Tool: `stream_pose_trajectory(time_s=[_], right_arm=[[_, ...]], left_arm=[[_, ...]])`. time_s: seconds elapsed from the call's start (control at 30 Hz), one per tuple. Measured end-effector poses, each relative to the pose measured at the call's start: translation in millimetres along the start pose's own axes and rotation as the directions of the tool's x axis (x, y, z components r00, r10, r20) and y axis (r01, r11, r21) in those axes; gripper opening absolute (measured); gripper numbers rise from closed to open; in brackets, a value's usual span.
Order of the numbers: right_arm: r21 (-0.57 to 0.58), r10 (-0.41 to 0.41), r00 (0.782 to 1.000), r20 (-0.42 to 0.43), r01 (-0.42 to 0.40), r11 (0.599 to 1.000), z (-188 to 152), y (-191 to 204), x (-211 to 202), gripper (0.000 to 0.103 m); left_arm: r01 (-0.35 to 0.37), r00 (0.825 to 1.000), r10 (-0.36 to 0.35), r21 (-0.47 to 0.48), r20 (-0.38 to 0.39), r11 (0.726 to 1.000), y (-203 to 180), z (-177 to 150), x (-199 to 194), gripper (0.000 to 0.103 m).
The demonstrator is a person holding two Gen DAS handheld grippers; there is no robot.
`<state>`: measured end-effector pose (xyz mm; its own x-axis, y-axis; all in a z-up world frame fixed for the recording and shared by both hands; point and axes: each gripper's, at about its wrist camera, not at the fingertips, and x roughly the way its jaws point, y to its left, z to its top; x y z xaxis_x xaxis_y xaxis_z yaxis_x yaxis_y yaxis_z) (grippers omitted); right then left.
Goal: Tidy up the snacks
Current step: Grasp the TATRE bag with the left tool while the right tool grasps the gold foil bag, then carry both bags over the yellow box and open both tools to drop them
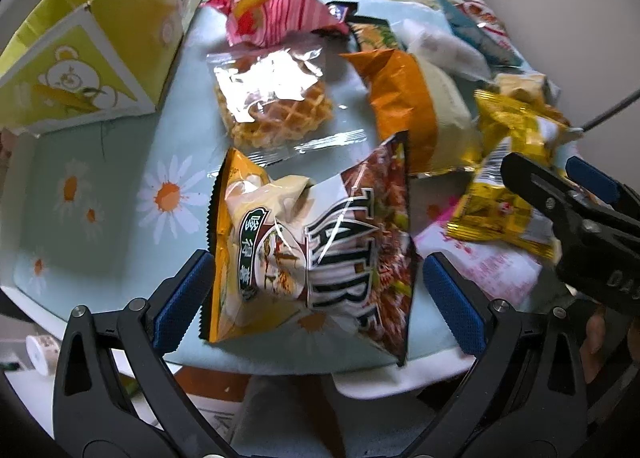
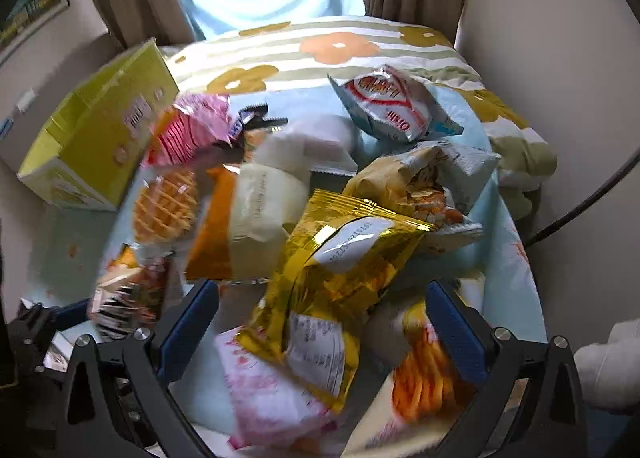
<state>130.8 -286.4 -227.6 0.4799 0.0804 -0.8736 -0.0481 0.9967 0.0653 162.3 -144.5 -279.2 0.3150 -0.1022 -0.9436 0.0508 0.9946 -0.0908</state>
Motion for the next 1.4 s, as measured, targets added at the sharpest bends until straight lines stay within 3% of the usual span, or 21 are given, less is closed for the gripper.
stream_pose_trajectory(time_s=[0.13,0.27,0.5,0.7,1.03,1.2,1.4], right_arm=[[-0.032,-0.022,0.999,-0.027,0.021,0.999,1.2,0.0,17.4,0.090],[-0.056,-0.021,0.998,-0.058,0.018,0.998,3.2,0.6,30.0,0.071],[-0.066,-0.002,0.999,-0.050,-0.001,0.998,3.7,-0.7,29.0,0.060],[-0.070,0.016,1.000,-0.027,-0.018,0.997,5.3,0.3,17.0,0.058],[-0.070,0.095,0.994,0.049,-0.092,0.993,30.7,3.7,-27.2,0.058],[-0.112,0.126,0.987,0.100,-0.115,0.987,54.0,16.7,-51.1,0.058],[-0.163,0.163,0.974,0.157,-0.138,0.977,85.0,55.2,-70.6,0.058]], left_arm=[[-0.026,1.000,0.026,-0.018,-0.012,1.000,-1.4,1.1,15.5,0.101],[-0.051,0.999,0.051,-0.013,-0.017,0.999,-0.3,2.6,22.5,0.092],[-0.071,0.997,0.071,-0.003,0.008,0.997,-0.2,4.8,20.1,0.079],[-0.069,0.997,0.069,0.011,0.031,0.998,0.0,4.1,6.7,0.076],[-0.063,0.987,0.063,-0.008,0.145,0.998,7.4,7.9,-68.1,0.076],[-0.067,0.969,0.074,-0.038,0.235,0.997,23.9,28.7,-110.9,0.076],[-0.077,0.941,0.100,-0.083,0.324,0.994,77.5,62.1,-154.7,0.076]])
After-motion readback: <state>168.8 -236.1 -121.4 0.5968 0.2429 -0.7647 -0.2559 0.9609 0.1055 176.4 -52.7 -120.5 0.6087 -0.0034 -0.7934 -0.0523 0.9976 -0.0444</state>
